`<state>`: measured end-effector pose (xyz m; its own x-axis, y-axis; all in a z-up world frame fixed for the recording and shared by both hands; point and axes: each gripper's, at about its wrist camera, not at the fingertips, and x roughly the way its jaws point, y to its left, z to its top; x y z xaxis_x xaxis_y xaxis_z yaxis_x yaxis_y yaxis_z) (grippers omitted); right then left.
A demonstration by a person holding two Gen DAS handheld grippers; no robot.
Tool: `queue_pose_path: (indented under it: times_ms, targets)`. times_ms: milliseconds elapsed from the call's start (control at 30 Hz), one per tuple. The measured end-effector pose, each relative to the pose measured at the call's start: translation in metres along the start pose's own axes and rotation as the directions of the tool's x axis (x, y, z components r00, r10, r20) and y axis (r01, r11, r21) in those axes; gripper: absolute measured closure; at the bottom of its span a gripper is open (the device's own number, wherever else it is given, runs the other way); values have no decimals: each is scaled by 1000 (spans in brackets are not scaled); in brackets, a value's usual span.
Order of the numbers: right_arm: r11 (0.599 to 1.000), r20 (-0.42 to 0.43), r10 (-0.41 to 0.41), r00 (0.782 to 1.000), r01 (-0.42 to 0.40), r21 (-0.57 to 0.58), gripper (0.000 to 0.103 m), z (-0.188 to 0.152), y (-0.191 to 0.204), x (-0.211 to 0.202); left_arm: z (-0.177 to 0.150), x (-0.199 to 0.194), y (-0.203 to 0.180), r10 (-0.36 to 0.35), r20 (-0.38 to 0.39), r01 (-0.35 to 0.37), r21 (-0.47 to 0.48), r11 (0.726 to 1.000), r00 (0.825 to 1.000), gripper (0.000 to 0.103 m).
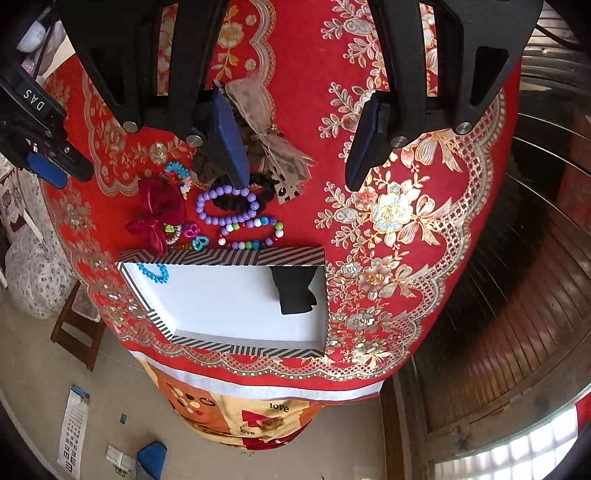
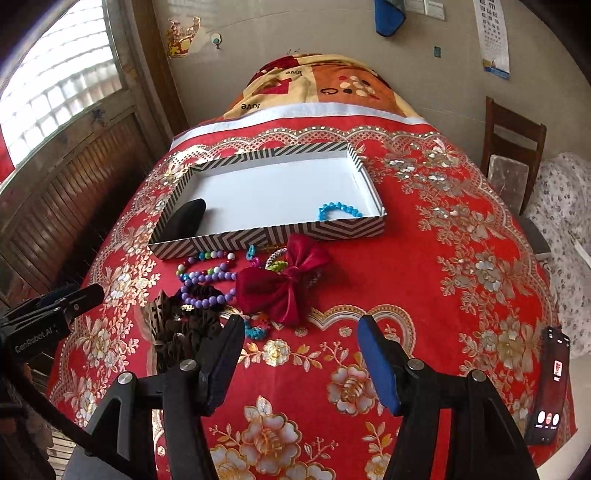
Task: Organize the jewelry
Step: 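Withdraw both open tools from the box toward the remaining jewelry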
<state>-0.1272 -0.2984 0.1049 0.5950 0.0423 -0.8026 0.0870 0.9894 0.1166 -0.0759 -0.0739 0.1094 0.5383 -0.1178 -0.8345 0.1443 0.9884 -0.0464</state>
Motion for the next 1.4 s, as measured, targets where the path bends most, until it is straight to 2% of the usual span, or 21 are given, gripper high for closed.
queue_pose_path:
  times_ms: [367, 667, 1400]
  targets:
    - [1000, 0, -11, 1000, 11, 8, 42, -9, -9, -3, -10, -6, 2, 6, -10, -6, -13, 1000, 1000, 49]
    - [1000, 1, -8, 1000, 8, -7, 42, -16, -19, -3, -21, -3, 25, -18, -43, 13, -95, 995, 999, 49]
    - [999, -13, 35, 999, -35, 27, 41, -12, -29, -5, -20, -2, 9, -12, -53, 8, -71, 997, 999, 49]
